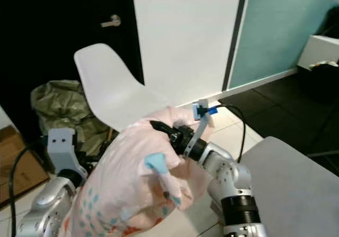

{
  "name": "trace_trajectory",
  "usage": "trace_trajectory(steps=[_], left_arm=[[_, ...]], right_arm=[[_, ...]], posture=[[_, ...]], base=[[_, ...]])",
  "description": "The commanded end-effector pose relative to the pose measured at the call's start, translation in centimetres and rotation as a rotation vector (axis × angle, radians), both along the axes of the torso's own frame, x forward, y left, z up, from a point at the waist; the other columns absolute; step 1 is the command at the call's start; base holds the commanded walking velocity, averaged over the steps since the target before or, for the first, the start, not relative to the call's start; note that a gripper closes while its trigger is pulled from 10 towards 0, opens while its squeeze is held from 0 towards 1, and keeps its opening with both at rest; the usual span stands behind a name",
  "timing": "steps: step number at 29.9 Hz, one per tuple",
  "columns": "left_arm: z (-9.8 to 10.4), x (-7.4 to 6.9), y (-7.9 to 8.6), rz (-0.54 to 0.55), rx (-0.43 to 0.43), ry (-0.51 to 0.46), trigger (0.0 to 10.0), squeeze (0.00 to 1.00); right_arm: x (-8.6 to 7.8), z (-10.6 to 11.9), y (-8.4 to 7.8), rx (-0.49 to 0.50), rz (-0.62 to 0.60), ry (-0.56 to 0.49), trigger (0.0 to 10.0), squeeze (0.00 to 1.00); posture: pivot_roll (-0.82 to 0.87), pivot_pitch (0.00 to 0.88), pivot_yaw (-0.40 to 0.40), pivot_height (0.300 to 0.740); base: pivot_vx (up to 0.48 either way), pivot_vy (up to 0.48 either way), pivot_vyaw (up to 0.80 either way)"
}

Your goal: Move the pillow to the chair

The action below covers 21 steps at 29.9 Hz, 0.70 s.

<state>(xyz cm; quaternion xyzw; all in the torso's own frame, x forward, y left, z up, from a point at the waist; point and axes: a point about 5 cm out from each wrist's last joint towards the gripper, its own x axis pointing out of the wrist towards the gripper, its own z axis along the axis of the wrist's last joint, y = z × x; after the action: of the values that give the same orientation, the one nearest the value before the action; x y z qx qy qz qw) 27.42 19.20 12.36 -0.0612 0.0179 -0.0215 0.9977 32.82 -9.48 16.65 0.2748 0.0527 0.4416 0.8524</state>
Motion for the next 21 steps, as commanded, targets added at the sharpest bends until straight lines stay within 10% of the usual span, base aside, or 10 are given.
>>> trace_trajectory(steps=[1,21], left_arm=[[-0.2,-0.1,0.0,-0.015,-0.010,0.018,10.0,0.00],[-0.3,-0.1,0.0,-0.026,-0.025,0.039,10.0,0.00]], right_arm=[[1.1,0.8,-1.3,-0.010,-0.118,-0.040,10.0,0.00],[2.2,0.2,-2.0,-0.048,-0.235,-0.003,10.0,0.00]], posture=[[-0.10,0.013,-0.011,0.740],[-0.10,0.012,-0.009,0.740]], base=[[0.000,0.000,0.00],[0.362,0.000,0.00]])
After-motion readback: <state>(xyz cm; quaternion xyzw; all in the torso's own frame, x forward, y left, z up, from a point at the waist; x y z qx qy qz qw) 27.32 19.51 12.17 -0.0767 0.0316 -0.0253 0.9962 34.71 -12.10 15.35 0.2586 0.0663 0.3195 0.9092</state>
